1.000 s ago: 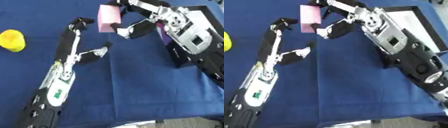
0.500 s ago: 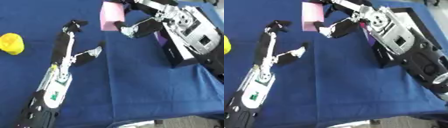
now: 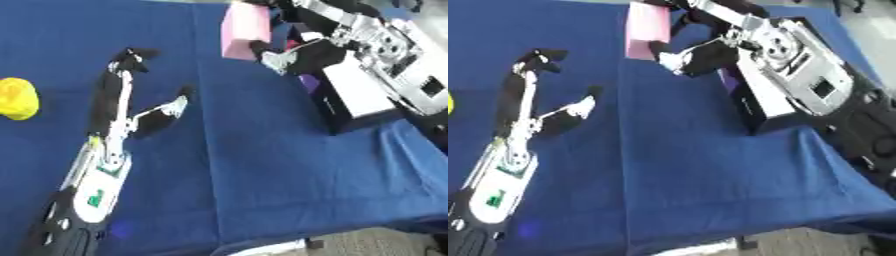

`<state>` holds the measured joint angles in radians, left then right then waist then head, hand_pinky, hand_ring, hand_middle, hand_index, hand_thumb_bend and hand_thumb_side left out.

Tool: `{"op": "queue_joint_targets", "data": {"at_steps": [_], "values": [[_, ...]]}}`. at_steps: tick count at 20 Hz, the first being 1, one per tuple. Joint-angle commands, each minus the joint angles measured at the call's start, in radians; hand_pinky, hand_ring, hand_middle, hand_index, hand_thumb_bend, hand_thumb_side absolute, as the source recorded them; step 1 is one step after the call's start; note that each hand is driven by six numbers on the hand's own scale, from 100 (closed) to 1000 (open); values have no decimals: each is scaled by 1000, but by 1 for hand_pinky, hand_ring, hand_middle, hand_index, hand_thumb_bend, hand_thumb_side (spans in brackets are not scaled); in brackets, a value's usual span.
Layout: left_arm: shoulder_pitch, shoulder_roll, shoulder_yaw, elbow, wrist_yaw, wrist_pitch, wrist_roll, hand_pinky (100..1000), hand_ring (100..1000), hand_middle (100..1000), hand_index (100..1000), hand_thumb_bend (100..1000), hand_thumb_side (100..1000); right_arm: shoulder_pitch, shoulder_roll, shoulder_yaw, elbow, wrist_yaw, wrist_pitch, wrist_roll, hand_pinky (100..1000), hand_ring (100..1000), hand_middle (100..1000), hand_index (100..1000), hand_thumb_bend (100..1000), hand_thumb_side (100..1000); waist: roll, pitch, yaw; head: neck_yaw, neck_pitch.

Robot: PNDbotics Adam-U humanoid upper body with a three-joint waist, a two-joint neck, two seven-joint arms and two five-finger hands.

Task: Pick up the objects with one hand, pass them to the other hand, and then place them into the box on the other side of the table.

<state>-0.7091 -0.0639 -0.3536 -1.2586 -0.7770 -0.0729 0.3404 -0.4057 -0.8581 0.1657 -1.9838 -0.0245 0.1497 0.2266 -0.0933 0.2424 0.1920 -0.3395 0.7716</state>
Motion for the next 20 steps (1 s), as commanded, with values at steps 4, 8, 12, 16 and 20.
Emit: {"op": "queue_joint_targets", "data": {"at_steps": [4, 8, 12, 16, 20], "values": [[7, 33, 9, -40, 24, 18, 10, 820, 621, 675, 781, 469, 452, 56, -61, -80, -16, -60, 1, -69, 735, 912, 452, 646, 100, 204, 22, -42, -8, -2, -2], [13, 47, 8, -50, 25, 20, 10, 820, 623, 677, 781, 478, 450, 100, -73, -121, -16, -81, 0, -121, 735, 912, 452, 647, 100, 211, 27, -45, -13, -2, -2], [16, 59, 11, -57, 25, 24, 10, 820, 623, 677, 780, 477, 452, 148, -78, -163, -16, -107, 15, -165, 737, 918, 455, 651, 100, 219, 29, -44, -15, -12, -2], [22, 68, 9, -68, 31, 27, 12, 813, 617, 671, 775, 446, 454, 191, -79, -209, 6, -136, 34, -205, 740, 925, 459, 656, 100, 229, 32, -41, -18, -25, -2], [26, 82, 6, -86, 45, 30, 14, 812, 611, 664, 770, 371, 445, 229, -84, -249, 48, -147, 34, -244, 740, 929, 460, 658, 100, 226, 36, -37, -16, -37, -2]]}}
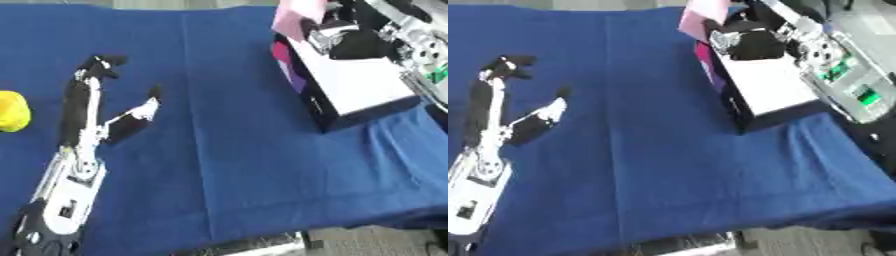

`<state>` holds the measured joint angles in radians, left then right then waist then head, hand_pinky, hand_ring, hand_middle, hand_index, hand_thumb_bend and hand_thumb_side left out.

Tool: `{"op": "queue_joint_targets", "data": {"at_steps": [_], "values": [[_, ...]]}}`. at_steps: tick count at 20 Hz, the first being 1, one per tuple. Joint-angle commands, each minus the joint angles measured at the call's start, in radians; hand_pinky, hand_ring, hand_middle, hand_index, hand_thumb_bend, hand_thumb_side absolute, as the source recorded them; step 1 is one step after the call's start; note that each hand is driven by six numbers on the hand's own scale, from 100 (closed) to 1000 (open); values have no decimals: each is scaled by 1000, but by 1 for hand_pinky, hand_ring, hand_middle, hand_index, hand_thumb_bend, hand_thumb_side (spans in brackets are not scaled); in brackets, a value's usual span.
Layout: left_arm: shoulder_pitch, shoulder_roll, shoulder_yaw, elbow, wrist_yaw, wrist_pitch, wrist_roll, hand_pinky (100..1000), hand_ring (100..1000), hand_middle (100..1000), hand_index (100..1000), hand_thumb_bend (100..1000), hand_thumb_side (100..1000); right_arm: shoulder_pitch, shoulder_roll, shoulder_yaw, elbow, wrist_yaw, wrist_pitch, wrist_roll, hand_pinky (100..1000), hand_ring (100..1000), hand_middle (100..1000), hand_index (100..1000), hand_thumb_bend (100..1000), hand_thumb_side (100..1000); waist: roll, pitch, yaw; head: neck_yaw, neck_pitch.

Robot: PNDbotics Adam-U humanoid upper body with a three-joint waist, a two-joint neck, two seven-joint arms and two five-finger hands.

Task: Pick up the objects with one hand, pass them to the other hand, and then place them into the box on the other side of the table.

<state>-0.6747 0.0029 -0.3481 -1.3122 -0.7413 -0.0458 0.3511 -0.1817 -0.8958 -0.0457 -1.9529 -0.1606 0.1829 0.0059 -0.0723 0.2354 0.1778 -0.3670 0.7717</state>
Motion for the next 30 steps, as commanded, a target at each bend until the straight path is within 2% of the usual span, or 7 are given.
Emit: {"op": "queue_joint_targets", "data": {"at_steps": [1, 5, 8, 16, 20, 27, 30], "values": [[-7, 18, 0, -37, 14, 5, 4, 811, 610, 664, 769, 365, 445, 15, -47, -48, 30, -12, -1, -32, 740, 929, 460, 658, 100, 227, 15, -29, -1, -13, -2], [-2, 26, -3, -55, 30, 9, 5, 812, 608, 664, 768, 341, 456, 51, -51, -83, 69, -21, -13, -65, 740, 929, 462, 659, 100, 260, 16, -27, -1, -17, -2], [1, 31, -2, -65, 37, 13, 11, 813, 608, 664, 767, 337, 466, 81, -54, -108, 95, -19, -26, -94, 740, 928, 461, 659, 100, 228, 16, -26, -1, -16, -2], [6, 39, -2, -82, 42, 16, 11, 813, 609, 667, 766, 351, 473, 134, -50, -119, 133, 60, -49, -117, 740, 945, 499, 692, 100, 205, 18, -25, 0, -18, -2], [11, 40, -1, -81, 43, 19, 11, 814, 609, 667, 766, 355, 485, 155, -44, -129, 159, 109, -51, -135, 760, 986, 557, 748, 100, 200, 16, -26, 1, -17, -2], [14, 42, 2, -78, 42, 21, 17, 814, 610, 667, 768, 373, 488, 176, -28, -136, 186, 202, -82, -91, 891, 1000, 838, 1000, 100, 198, 14, -28, 3, -18, -2], [15, 43, 3, -77, 42, 23, 18, 815, 611, 668, 770, 381, 490, 176, -26, -146, 195, 236, -84, -62, 917, 1000, 866, 1000, 100, 211, 14, -27, 2, -17, -2]]}}
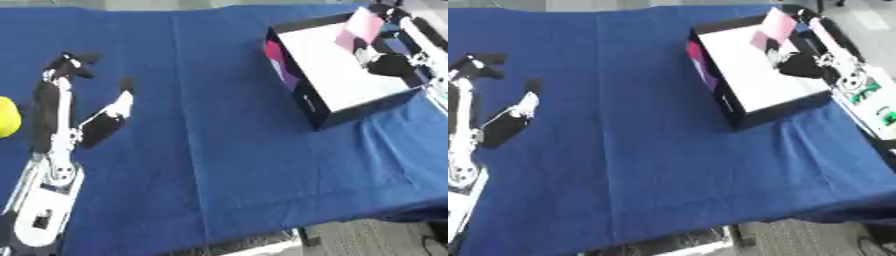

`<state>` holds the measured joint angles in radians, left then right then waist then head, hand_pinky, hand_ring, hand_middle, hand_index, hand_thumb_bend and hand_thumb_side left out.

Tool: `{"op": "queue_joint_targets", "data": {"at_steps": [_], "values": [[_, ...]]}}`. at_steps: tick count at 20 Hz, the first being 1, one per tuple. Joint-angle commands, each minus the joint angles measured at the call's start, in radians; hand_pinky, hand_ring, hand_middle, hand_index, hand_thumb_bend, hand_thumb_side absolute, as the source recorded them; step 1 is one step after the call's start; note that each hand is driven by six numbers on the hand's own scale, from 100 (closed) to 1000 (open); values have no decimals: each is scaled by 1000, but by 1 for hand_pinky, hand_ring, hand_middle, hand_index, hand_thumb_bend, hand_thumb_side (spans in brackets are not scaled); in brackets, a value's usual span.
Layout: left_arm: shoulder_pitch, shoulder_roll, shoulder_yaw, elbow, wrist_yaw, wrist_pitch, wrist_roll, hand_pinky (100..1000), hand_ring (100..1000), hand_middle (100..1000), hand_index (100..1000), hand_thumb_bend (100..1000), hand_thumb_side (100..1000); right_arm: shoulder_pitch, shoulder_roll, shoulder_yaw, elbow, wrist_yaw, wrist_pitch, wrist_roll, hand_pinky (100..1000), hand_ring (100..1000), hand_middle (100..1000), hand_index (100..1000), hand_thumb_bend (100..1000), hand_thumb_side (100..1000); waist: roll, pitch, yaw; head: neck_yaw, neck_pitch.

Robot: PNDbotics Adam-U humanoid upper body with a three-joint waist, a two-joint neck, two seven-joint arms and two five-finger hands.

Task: Pick up the objects with one hand, pass them to the other hand, and then place them into the box on the other side of the table.

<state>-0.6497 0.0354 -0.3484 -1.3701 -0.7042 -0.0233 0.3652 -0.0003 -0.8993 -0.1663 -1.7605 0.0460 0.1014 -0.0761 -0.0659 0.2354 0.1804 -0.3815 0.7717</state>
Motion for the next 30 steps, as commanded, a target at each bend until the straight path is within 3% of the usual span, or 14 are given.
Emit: {"op": "queue_joint_targets", "data": {"at_steps": [1, 9, 13, 15, 16, 18, 23, 30], "values": [[-10, 11, 4, -19, 5, 1, 4, 816, 611, 669, 770, 382, 486, -6, -23, -30, 9, 41, 6, 19, 928, 1000, 875, 1000, 100, 228, 8, -27, -1, -3, -2], [-6, 8, 5, -11, 7, 4, 9, 816, 611, 670, 772, 386, 492, -9, -22, -38, 14, 60, 63, -46, 935, 1000, 886, 1000, 100, 264, 13, -25, -3, 0, -2], [-6, 9, 5, -12, 8, 4, 10, 815, 610, 669, 771, 386, 494, -12, -14, -43, -12, 5, 56, -86, 917, 1000, 876, 1000, 100, 201, 13, -25, -4, 4, -2], [-5, 10, 6, -12, 8, 5, 11, 815, 610, 669, 770, 385, 495, -11, -1, -44, -55, -91, 19, -121, 903, 1000, 870, 1000, 100, 279, 14, -24, -3, 19, -2], [-5, 10, 7, -12, 8, 5, 12, 815, 610, 668, 770, 384, 496, -10, 4, -45, -78, -142, -4, -130, 898, 1000, 866, 1000, 100, 424, 14, -24, -3, 34, -2], [-7, 13, 8, -16, 9, 4, 13, 814, 609, 667, 770, 382, 493, -3, 16, -52, -131, -255, -58, -123, 905, 1000, 890, 1000, 100, 458, 15, -24, -3, 75, -2], [-9, 24, 12, -34, 18, 10, 11, 814, 609, 666, 769, 378, 494, 17, 40, -101, -224, -499, -155, -65, 921, 1000, 948, 1000, 100, 470, 19, -27, -4, 182, -2], [-18, 56, 25, -91, 76, 52, -35, 833, 659, 718, 801, 317, 553, 45, 68, -155, -239, -645, -325, 7, 908, 1000, 922, 1000, 100, 470, 35, -34, -2, 297, -2]]}}
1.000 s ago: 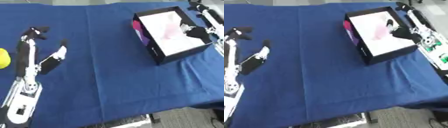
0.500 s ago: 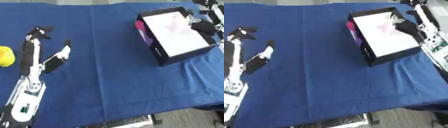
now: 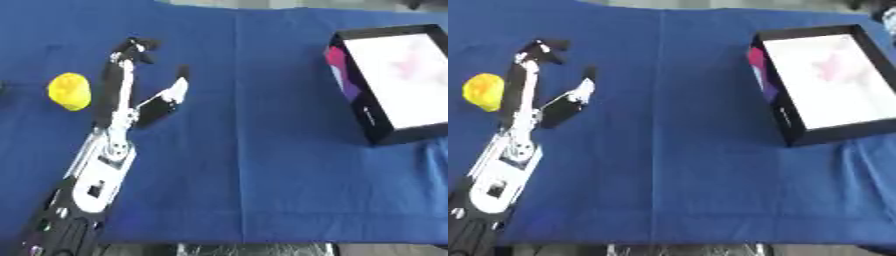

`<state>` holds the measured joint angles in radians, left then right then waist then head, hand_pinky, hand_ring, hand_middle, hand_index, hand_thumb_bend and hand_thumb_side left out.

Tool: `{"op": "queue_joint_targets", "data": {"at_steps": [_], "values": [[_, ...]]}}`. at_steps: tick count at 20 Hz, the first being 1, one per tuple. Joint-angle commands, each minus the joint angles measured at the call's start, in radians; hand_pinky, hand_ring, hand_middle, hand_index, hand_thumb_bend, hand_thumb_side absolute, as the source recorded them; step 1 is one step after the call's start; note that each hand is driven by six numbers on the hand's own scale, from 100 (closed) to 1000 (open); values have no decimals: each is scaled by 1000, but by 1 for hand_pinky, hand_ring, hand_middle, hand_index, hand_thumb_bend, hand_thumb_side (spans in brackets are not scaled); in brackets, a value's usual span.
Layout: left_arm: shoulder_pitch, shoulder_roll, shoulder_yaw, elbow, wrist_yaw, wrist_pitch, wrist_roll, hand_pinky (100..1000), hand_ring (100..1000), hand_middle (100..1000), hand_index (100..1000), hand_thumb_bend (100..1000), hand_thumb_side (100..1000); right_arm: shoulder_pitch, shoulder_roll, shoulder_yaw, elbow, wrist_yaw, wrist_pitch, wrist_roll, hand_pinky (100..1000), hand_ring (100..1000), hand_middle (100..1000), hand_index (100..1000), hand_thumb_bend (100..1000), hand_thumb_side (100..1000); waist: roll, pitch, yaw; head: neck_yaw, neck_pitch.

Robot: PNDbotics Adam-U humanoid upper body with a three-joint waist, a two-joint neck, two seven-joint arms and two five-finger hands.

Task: Pick up the objects with one hand, pass them to the other hand, and then place them into the box on the other side of the table.

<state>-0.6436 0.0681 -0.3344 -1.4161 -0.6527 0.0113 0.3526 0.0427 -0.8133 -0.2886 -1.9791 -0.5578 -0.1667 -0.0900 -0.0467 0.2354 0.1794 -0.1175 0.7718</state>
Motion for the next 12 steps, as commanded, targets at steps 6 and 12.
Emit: {"op": "queue_joint_targets", "data": {"at_steps": [6, 12], "values": [[-40, 118, 71, -157, 100, 123, -172, 852, 701, 757, 830, 270, 564, 38, -14, -52, -21, -37, -111, 54, 906, 1000, 924, 1000, 100, 470, 34, -40, 8, 51, -2], [-81, 295, 154, -217, 149, 238, -296, 859, 717, 752, 830, 315, 510, 64, -8, -70, -21, -10, -125, 50, 910, 1000, 937, 1000, 100, 470, 47, -46, 17, 44, -2]]}}
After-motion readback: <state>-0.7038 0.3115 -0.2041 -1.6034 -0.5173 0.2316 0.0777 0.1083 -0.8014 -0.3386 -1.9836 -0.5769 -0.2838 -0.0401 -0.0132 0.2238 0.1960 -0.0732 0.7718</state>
